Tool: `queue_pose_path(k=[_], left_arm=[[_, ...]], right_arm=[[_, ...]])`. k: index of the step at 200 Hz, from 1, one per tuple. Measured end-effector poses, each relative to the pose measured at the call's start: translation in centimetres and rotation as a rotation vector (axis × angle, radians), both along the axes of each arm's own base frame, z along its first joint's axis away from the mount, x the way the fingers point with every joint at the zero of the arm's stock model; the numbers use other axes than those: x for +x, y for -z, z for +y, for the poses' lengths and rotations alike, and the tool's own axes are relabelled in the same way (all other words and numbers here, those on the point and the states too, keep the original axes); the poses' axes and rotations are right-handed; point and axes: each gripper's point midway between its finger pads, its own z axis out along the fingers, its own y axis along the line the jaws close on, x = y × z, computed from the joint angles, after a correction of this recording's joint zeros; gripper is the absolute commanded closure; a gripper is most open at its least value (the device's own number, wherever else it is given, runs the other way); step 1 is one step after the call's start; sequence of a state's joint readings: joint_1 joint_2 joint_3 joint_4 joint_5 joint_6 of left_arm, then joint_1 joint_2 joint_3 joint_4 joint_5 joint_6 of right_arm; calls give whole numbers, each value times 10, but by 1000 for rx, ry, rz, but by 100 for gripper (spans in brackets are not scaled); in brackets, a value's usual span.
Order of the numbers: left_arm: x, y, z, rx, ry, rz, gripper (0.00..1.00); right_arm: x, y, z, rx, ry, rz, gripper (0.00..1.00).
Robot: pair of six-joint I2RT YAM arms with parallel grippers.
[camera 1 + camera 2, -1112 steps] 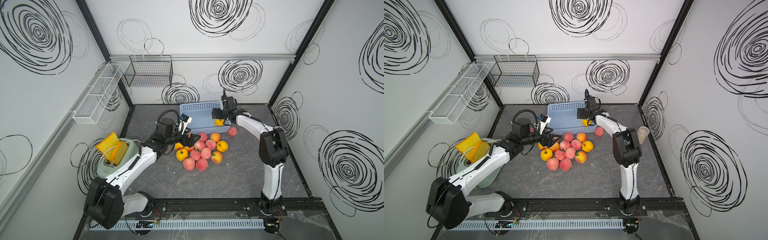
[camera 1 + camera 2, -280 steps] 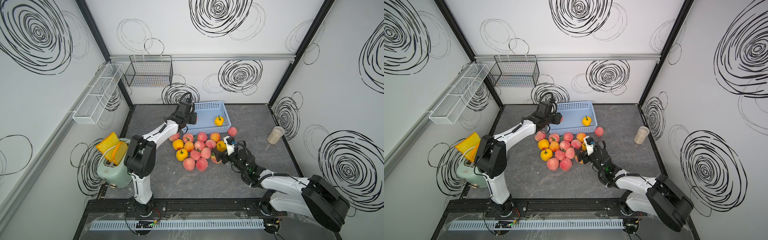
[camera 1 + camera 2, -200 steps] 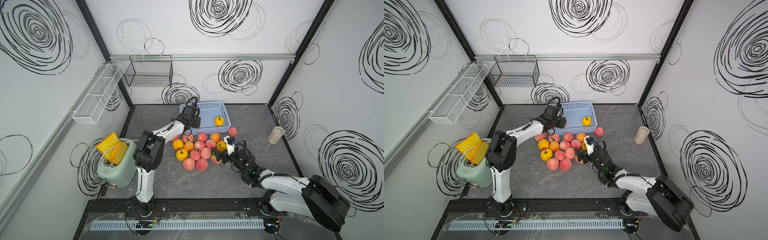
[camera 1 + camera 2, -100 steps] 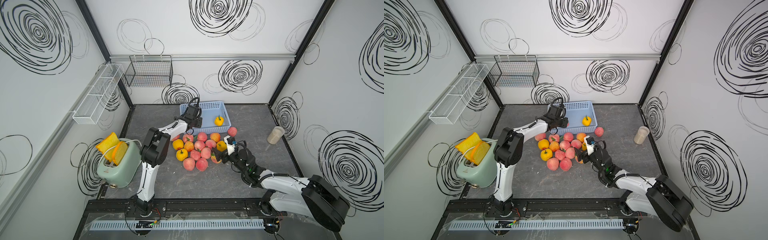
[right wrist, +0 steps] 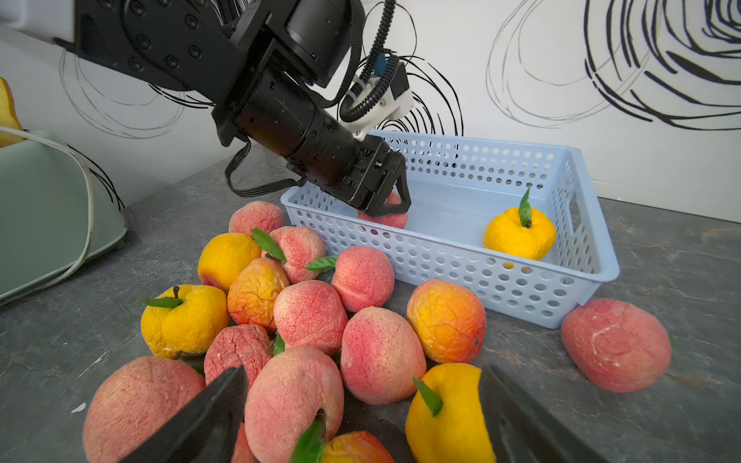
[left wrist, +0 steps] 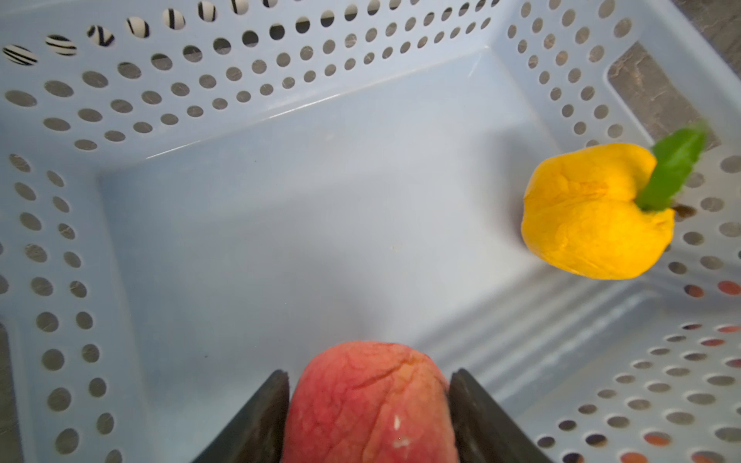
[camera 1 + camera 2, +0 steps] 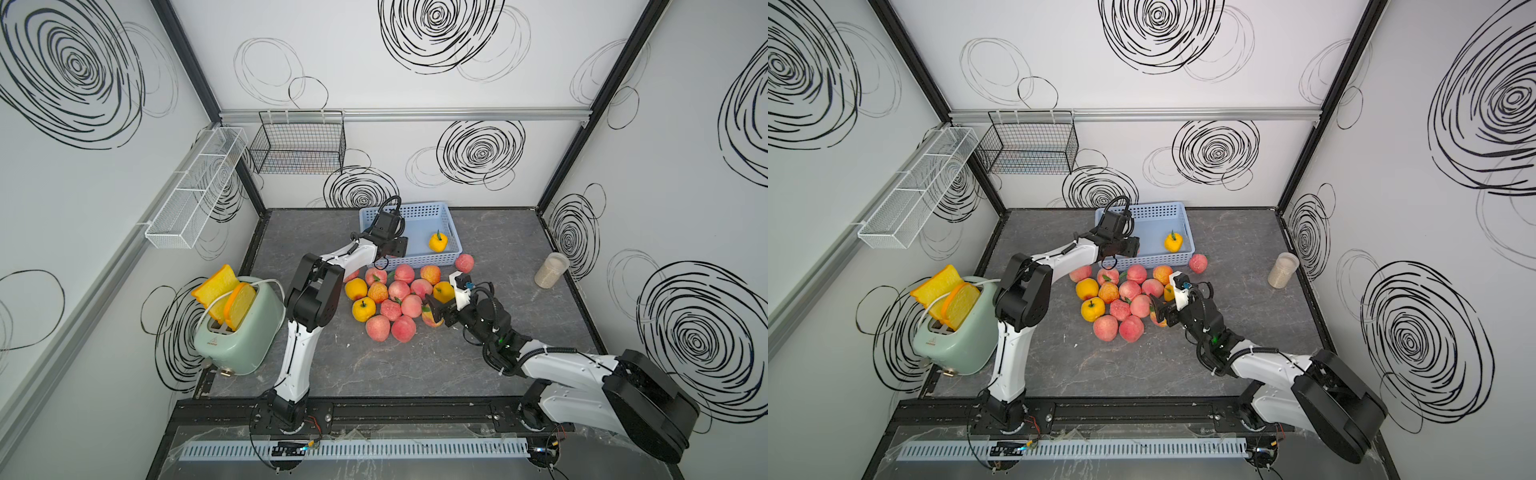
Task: Put the peaches into the basket
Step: Place the peach in the basket, then pick up the peach from the center of the board.
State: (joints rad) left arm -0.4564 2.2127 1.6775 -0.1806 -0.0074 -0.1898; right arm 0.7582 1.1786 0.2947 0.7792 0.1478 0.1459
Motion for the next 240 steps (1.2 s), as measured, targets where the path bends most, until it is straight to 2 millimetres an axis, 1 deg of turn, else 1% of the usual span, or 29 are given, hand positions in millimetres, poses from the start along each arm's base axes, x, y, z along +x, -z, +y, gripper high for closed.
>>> queue_pose_path(k=[70, 97, 106, 123, 152, 162, 175, 184, 203, 221, 240], left_arm=[[0, 2, -2, -8, 7, 5, 23], [-4, -4, -3, -19, 15, 3, 22], [-6, -11, -3, -28, 20, -2, 22], [-10, -31, -2, -56, 32, -27, 22], [-24, -81, 1, -125, 59, -98, 21], [-31, -101, 3, -155, 72, -131, 21], [-39, -122, 5, -188, 86, -167, 21], [-46, -133, 6, -207, 96, -193, 21], [-67, -145, 10, -240, 125, -221, 21], [-90, -146, 14, -259, 160, -223, 20], [-111, -148, 15, -280, 208, -224, 20]], right_arm=[[1, 0, -2, -3, 15, -2, 6], [2, 0, -2, -3, 17, -2, 6], [2, 0, -3, -3, 18, -2, 6], [2, 0, -3, -4, 20, -2, 5], [3, 0, -4, -5, 28, -3, 5], [3, 0, -5, -6, 35, -2, 5], [5, 1, -7, -2, 44, 3, 5], [6, 2, -9, 2, 50, 11, 5], [11, 6, -16, 10, 78, 36, 5], [19, 12, -27, 1, 128, 82, 5], [32, 12, -40, 24, 186, 136, 5]])
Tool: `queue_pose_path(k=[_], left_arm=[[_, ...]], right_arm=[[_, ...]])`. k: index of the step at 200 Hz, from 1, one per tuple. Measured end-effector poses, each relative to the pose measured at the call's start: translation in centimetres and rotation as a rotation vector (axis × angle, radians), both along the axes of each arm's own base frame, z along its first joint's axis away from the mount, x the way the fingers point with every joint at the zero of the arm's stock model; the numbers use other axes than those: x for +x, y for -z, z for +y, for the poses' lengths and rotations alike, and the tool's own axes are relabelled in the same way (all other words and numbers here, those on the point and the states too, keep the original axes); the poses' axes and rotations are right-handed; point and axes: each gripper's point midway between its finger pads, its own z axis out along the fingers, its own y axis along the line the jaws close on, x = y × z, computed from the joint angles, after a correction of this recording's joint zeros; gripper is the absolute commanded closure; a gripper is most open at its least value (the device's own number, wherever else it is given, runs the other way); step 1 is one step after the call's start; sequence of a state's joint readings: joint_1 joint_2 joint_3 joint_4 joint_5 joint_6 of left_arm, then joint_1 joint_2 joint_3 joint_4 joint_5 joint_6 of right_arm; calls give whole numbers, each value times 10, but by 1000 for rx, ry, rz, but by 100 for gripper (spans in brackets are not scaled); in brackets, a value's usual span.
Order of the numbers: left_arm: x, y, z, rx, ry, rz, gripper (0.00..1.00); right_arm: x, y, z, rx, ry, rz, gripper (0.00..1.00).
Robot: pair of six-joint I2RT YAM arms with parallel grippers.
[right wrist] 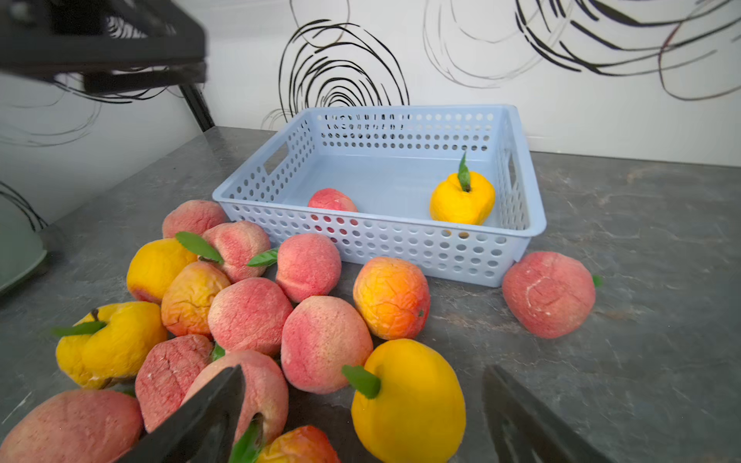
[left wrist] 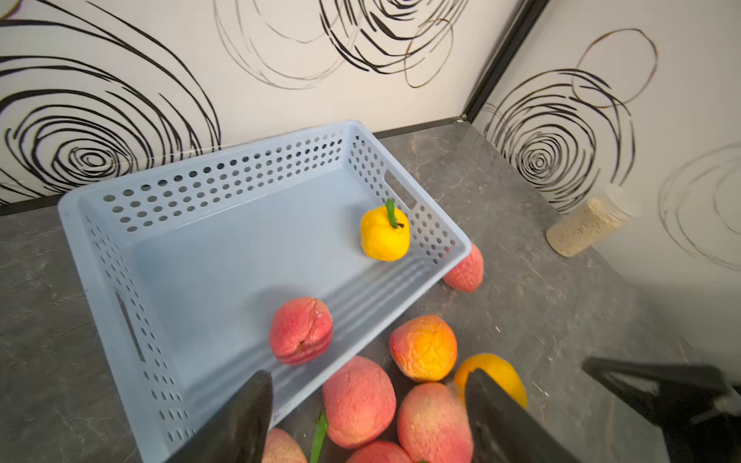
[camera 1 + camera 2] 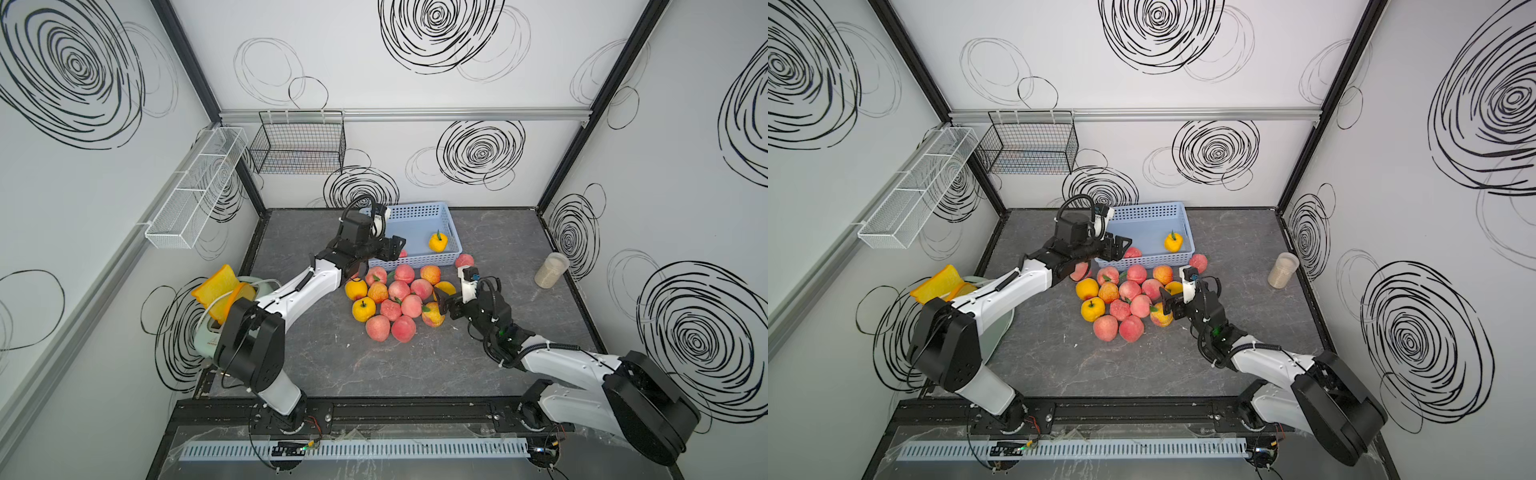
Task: Put the peaches into the basket
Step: Pick up the peach from the center of the board.
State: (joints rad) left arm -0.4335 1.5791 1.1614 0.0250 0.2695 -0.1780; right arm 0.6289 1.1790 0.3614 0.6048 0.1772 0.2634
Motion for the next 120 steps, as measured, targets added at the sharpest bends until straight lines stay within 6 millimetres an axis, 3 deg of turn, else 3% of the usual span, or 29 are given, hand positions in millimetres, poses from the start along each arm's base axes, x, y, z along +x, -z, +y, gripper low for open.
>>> queue_pose_path(k=[52, 75, 100, 120], left_arm=[[-54, -13, -6, 9, 187, -35, 19], [-89, -24, -14, 31, 282, -91, 17], [-123, -40, -32, 35, 402, -169, 16], [-133, -44, -35, 33, 434, -191, 16]], right_arm=[[34, -9, -42, 83, 125, 153, 5], [51, -14, -62, 123, 167, 214, 4], [65, 7, -96, 155, 236, 315, 3], [69, 31, -115, 189, 275, 408, 3]])
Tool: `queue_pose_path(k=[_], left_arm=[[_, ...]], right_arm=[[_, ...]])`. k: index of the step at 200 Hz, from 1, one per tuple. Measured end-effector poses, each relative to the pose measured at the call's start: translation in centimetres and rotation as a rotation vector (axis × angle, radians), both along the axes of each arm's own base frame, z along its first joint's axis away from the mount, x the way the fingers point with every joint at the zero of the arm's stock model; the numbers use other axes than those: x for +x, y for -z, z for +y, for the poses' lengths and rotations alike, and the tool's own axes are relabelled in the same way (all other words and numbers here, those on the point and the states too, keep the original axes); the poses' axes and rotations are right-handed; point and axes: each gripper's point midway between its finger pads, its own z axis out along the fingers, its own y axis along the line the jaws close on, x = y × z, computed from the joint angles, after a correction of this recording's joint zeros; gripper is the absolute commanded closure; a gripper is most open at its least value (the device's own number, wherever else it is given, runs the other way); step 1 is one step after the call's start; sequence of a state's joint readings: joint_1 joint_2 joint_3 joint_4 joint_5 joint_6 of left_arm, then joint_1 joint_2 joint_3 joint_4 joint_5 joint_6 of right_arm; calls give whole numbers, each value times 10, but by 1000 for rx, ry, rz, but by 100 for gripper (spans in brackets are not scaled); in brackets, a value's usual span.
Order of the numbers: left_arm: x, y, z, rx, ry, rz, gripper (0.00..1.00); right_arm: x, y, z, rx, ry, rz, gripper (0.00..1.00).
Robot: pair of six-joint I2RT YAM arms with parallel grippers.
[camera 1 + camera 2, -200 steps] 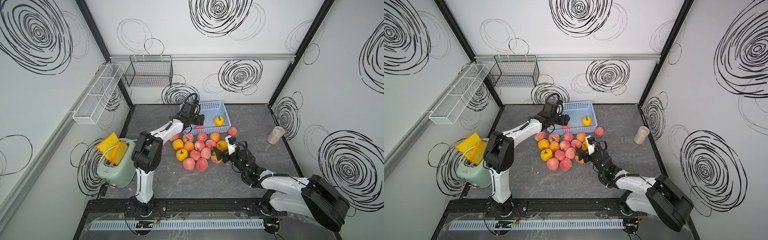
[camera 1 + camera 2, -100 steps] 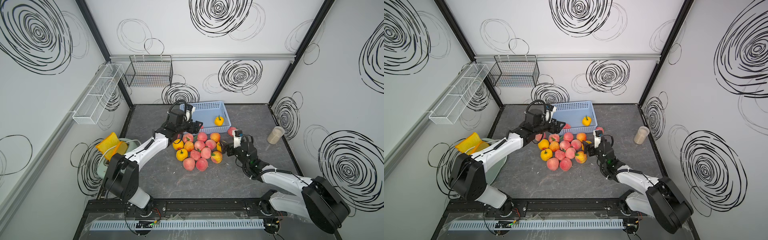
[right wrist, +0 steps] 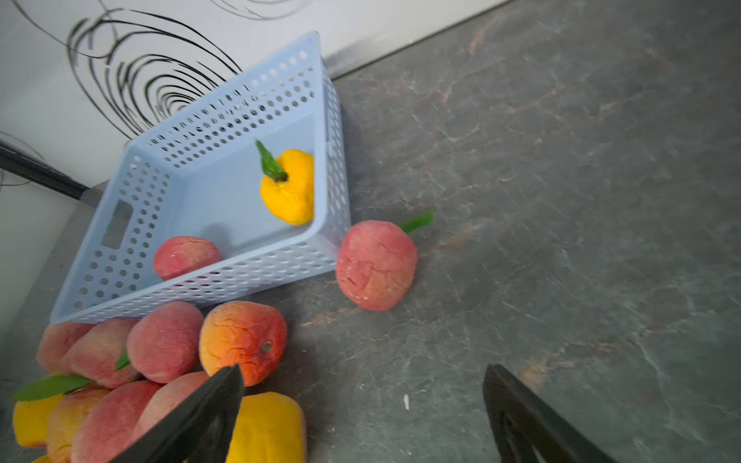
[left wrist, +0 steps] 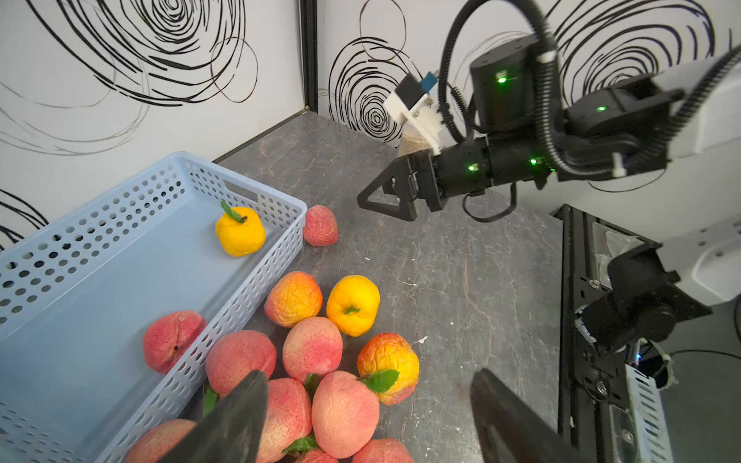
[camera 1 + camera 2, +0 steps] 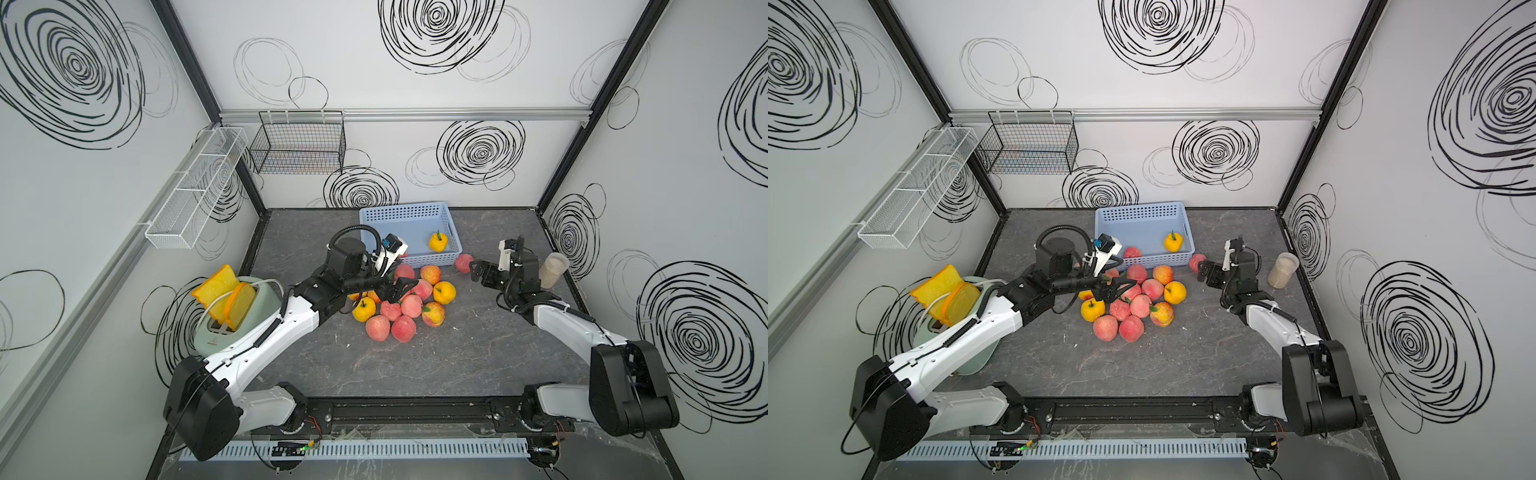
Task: Put the peaches into the basket
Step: Pick up the peach from the center of the board.
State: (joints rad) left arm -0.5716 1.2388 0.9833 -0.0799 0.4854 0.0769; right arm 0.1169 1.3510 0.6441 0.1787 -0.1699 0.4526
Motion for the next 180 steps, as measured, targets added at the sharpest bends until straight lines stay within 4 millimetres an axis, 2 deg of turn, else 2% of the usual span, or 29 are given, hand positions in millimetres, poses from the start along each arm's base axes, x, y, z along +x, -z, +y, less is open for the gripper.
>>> queue_pose_path(k=[27, 79, 132, 180], left_arm=[[-2, 2, 1, 3, 5, -1, 14], [-9, -1, -1, -4, 16, -15, 13], [-6, -2, 1, 1, -4, -25, 12], [-4, -2, 1, 2, -15, -29, 11]], right_arm=[[8, 19, -10, 67, 16, 75, 3], [45, 38, -6, 109, -6, 137, 4], [51, 66, 1, 151, -25, 210, 4], [56, 62, 7, 180, -44, 200, 4]])
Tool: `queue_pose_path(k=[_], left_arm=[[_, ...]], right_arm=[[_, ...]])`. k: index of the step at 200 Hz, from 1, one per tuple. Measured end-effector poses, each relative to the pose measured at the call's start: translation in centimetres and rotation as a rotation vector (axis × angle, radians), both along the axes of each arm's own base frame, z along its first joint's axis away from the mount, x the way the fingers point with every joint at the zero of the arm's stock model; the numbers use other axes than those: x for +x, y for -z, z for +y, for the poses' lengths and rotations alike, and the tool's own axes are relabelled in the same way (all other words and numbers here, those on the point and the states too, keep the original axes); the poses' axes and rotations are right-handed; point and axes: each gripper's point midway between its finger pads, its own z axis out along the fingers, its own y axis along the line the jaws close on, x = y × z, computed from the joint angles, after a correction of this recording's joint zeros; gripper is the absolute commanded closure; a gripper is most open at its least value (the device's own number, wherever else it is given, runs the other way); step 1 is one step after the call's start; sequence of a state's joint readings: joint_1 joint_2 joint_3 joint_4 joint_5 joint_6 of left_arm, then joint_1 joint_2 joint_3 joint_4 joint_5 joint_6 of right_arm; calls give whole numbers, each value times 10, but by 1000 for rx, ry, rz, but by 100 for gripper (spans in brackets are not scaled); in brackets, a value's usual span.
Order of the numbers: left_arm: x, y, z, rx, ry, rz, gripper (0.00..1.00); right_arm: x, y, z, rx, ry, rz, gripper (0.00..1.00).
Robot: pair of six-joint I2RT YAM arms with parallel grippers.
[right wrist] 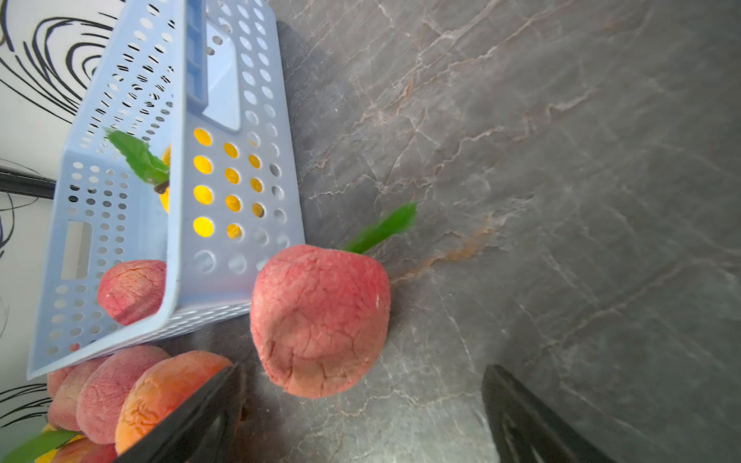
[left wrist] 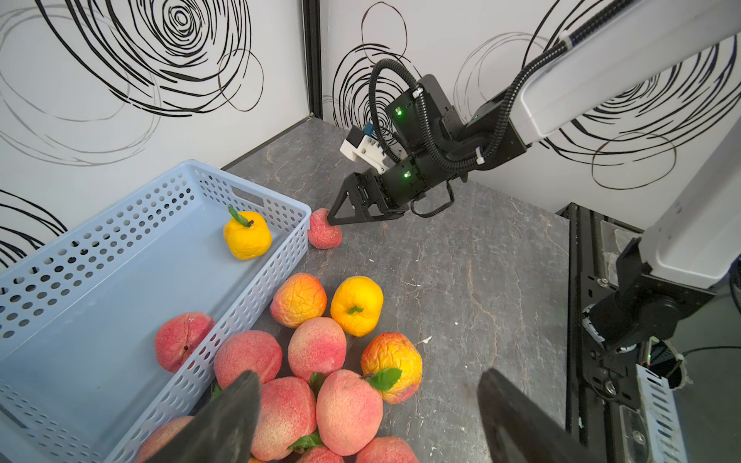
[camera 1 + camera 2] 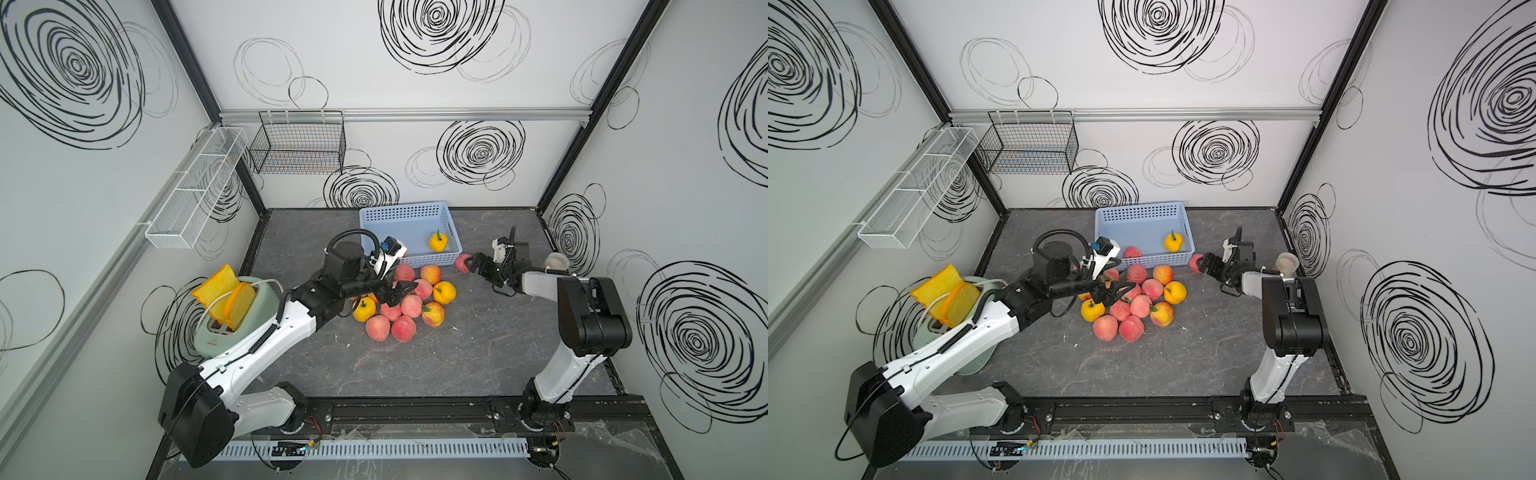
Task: Put the peaches into the basket
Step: Pick up the peach from the center of the board.
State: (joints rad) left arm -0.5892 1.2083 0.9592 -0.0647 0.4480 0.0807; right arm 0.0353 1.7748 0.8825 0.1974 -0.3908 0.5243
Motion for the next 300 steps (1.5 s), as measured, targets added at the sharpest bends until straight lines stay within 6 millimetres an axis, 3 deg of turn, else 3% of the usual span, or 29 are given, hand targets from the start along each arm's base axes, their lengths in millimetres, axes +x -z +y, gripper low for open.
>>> queue_pose_path(k=[71, 131, 172, 235, 262, 300], left_arm=[[1, -1, 0, -3, -4, -5, 11], [1, -2, 0, -4, -5, -6, 10], [2, -1, 0, -4, -7, -5, 10], [3, -1, 1, -4, -17, -2, 10], [4, -1, 1, -4, -24, -1, 10], [5, 0, 2, -3, -32, 5, 11]], right_arm=[[17, 4, 7, 17, -6, -6, 12], [20, 13, 9, 25, -7, 13, 23], [20, 14, 7, 18, 2, 14, 36], [21, 14, 1, -20, 18, 10, 45], [18, 3, -1, -48, 24, -2, 45], [15, -38, -1, -94, 22, -82, 46]])
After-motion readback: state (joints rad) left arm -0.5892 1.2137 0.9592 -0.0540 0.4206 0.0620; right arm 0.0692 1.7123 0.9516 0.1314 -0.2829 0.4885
